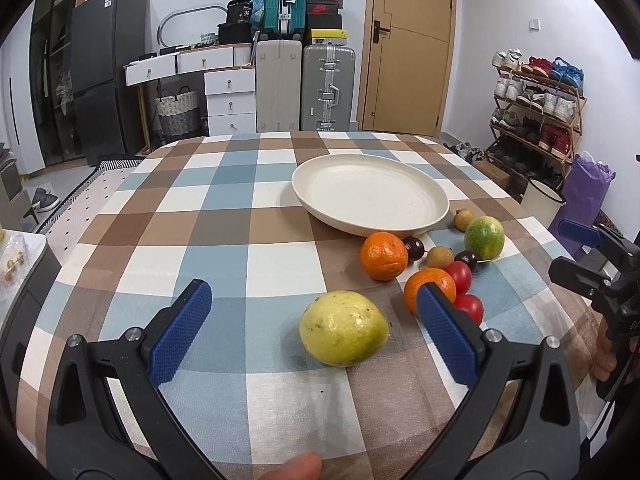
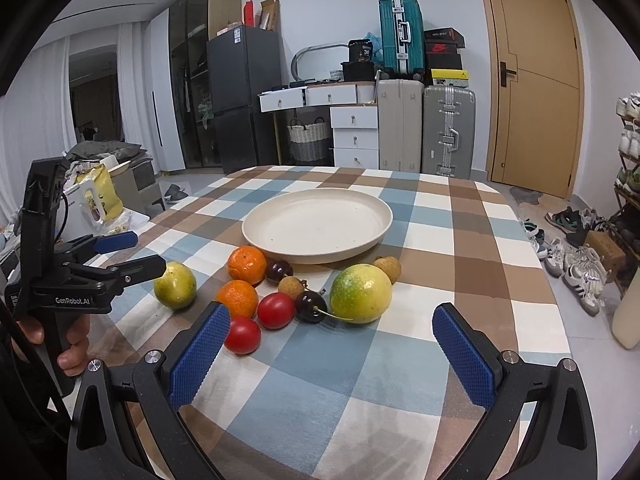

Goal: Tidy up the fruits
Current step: 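Grasp the large yellow fruit with the left tool while the right tool grasps the green fruit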

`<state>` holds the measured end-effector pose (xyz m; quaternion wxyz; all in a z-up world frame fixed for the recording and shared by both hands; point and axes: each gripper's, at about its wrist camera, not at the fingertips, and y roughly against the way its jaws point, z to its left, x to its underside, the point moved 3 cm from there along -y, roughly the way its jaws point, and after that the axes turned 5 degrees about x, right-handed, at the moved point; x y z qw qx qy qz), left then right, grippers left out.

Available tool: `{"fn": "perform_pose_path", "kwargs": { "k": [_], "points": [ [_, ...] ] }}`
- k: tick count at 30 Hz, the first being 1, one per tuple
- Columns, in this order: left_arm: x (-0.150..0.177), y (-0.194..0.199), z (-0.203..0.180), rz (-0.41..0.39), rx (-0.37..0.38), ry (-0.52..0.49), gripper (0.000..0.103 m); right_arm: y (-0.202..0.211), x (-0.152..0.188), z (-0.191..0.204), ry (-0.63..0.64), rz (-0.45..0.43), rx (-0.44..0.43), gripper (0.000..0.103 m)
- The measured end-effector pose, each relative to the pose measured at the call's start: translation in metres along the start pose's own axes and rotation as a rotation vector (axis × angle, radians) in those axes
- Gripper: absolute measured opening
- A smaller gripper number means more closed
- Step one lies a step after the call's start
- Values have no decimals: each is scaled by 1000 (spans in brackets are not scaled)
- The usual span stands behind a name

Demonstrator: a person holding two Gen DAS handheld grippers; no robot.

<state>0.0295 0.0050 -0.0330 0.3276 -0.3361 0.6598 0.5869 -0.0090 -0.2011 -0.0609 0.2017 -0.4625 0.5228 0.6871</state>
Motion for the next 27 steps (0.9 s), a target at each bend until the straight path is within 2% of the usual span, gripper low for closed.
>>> {"fn": "perform_pose_path", "kwargs": {
  "k": [10, 13, 27],
  "points": [
    [-1, -6, -4, 72, 5, -25, 102, -17, -8, -8, -45, 110, 16, 103],
    [-1, -7, -2, 98, 17, -18, 102, -24, -11, -13, -60, 138, 46, 103],
    [-4, -24, 4, 171, 39, -5, 99, -48, -34, -30, -148, 192, 104, 102]
  ]
}}
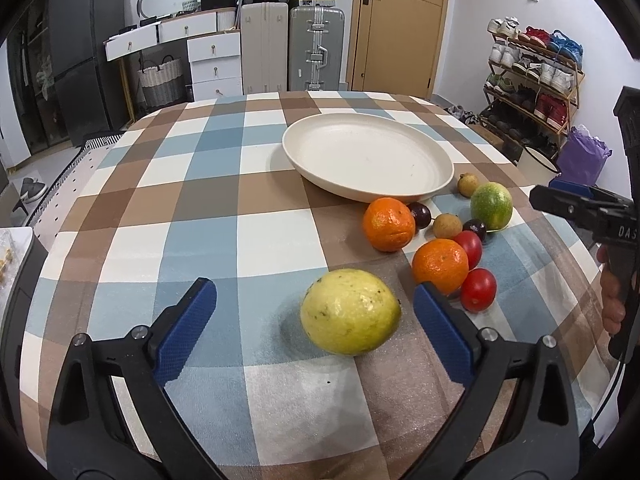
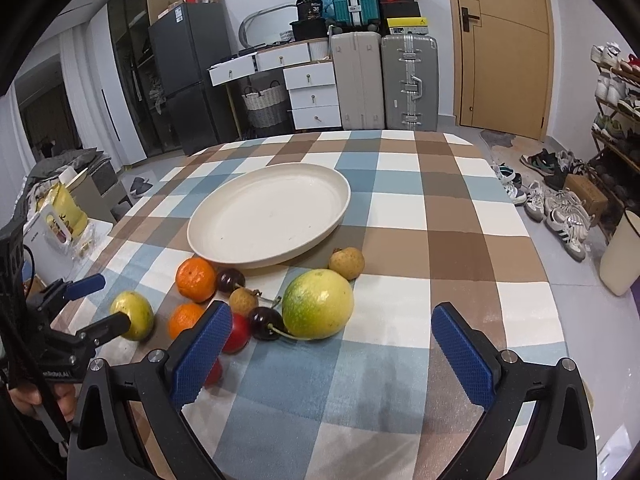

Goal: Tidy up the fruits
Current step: 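Grasp the large yellow fruit with the left tool while the right tool grasps the green fruit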

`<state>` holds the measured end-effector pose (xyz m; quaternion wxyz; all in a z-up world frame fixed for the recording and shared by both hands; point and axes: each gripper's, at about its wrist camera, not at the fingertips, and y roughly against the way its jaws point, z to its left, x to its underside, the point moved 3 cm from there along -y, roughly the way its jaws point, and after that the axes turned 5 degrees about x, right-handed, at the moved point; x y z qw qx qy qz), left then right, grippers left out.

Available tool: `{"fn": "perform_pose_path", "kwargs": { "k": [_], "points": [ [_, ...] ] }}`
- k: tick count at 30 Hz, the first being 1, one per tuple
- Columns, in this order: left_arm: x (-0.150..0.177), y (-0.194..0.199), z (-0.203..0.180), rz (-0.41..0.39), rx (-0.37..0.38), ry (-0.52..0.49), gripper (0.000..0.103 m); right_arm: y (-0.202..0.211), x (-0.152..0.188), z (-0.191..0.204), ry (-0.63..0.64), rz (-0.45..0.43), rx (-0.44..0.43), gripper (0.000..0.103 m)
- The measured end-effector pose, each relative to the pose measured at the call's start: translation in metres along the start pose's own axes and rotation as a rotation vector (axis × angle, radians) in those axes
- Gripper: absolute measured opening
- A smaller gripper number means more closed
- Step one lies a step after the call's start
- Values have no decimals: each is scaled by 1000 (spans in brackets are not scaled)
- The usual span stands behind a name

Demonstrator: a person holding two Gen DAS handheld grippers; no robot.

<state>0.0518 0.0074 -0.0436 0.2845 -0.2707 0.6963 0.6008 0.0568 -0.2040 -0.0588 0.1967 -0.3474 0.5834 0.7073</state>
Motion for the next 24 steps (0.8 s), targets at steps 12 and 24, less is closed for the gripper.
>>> {"fn": "perform_pose_path", "kwargs": {
  "k": [12, 24],
  "points": [
    [-2, -17, 1, 72, 19, 13, 99, -41, -9, -1, -38, 94, -13, 91],
    [5, -36, -4, 158, 79, 5, 71, -65, -3, -4, -59, 151, -52, 80]
  ]
}}
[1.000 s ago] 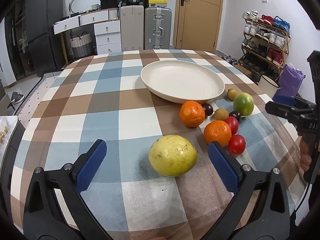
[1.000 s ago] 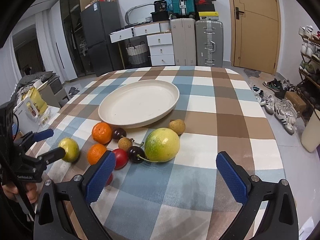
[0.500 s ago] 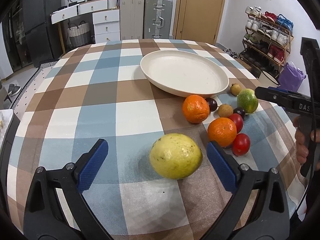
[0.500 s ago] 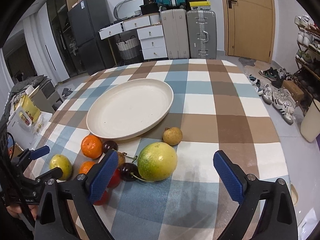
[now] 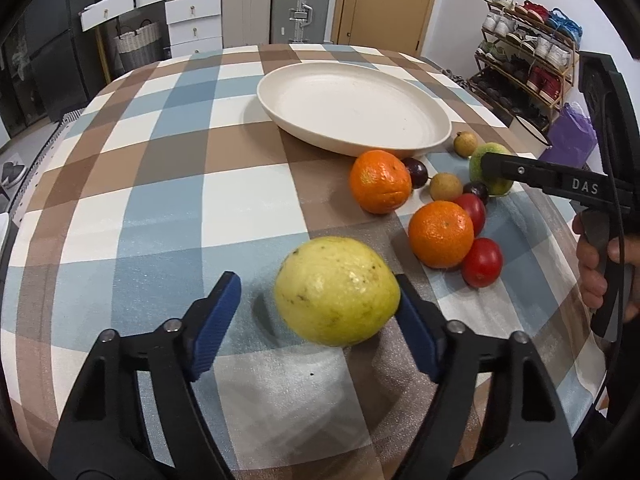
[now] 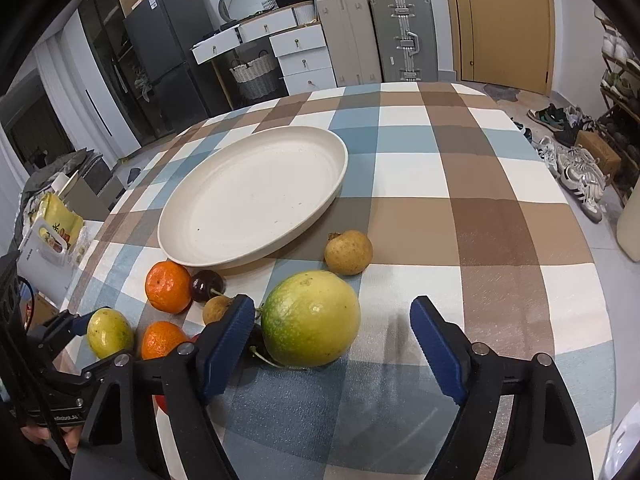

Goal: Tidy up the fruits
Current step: 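Grasp the large yellow fruit with the left tool while the right tool grasps the green fruit, then lower both held fruits onto the white plate and open both tools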

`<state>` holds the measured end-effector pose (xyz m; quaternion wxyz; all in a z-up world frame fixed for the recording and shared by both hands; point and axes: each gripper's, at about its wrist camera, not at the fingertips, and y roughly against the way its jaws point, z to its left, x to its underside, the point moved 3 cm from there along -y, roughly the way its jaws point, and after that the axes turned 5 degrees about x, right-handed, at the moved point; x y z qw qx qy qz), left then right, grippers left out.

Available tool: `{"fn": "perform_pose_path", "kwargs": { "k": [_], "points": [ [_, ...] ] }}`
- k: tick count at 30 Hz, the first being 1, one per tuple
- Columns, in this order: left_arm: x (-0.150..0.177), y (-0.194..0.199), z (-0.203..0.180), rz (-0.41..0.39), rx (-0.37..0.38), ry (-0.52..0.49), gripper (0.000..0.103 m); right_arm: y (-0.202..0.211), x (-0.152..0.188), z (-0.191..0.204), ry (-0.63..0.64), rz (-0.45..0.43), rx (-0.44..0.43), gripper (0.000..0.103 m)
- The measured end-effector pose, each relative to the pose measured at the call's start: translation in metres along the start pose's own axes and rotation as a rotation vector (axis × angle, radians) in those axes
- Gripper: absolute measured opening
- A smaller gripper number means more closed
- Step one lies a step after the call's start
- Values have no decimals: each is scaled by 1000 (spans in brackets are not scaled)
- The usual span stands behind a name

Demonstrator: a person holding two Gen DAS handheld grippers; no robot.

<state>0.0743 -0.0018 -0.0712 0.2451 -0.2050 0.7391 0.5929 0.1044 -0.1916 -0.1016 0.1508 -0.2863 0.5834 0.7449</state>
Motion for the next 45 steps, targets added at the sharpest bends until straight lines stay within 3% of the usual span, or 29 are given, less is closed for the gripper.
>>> {"fn": "perform_pose_path", "kwargs": {
  "k": [3, 10, 30, 45],
  "points": [
    [1, 1, -4, -1, 50, 0, 54, -1, 2, 0, -9, 7, -13, 74],
    [-3, 0, -3, -2, 78, 35, 53, -4, 5, -2, -48, 19, -91, 53],
    [-58, 15, -22, -103, 93, 18, 53, 35, -3, 1, -61, -87, -141, 51],
    [-90, 16, -25, -147, 93, 14, 53, 51, -39, 29, -38, -155, -226, 51]
  ]
}}
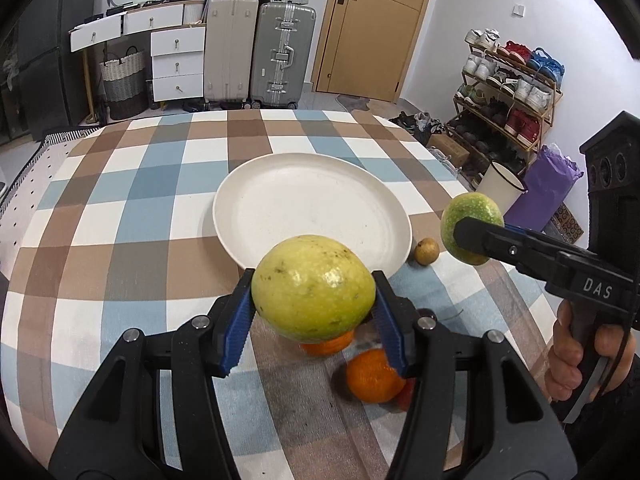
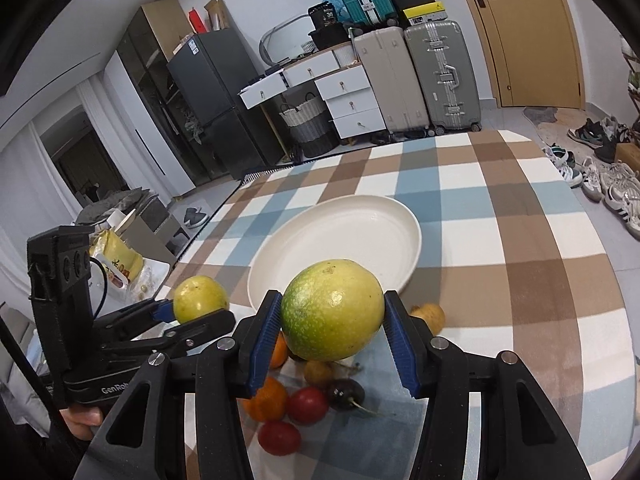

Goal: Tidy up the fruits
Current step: 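Lower both held fruits onto the white plate and open both tools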

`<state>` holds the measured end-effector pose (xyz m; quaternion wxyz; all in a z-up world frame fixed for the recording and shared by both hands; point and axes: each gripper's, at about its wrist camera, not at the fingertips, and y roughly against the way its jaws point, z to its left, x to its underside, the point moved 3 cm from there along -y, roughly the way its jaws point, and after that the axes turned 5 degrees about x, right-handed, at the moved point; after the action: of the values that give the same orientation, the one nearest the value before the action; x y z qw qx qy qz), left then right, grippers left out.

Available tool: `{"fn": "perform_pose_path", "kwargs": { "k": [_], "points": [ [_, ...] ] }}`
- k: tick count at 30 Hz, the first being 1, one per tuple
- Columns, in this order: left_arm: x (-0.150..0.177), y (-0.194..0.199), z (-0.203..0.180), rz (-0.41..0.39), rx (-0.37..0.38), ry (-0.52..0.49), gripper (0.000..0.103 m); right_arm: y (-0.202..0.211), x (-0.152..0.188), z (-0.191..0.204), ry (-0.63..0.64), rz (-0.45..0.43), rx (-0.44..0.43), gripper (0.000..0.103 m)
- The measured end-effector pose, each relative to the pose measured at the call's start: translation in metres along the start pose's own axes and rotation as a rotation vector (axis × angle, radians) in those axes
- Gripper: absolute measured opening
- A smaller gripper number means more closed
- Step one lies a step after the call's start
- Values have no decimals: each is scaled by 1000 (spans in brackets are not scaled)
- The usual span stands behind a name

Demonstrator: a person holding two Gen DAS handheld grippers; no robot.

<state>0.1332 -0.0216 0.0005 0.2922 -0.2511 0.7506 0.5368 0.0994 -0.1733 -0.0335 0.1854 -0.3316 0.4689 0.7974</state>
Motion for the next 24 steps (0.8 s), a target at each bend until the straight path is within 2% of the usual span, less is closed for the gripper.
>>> {"fn": "perform_pose_path", "kwargs": {
  "k": [11, 24],
  "points": [
    [-33, -12, 15, -33, -5, 15, 53, -10, -28, -3, -1, -18, 2, 51],
    [-36, -63, 32, 35, -58, 7, 53, -66, -21, -10, 45, 75, 31, 51]
  ]
}}
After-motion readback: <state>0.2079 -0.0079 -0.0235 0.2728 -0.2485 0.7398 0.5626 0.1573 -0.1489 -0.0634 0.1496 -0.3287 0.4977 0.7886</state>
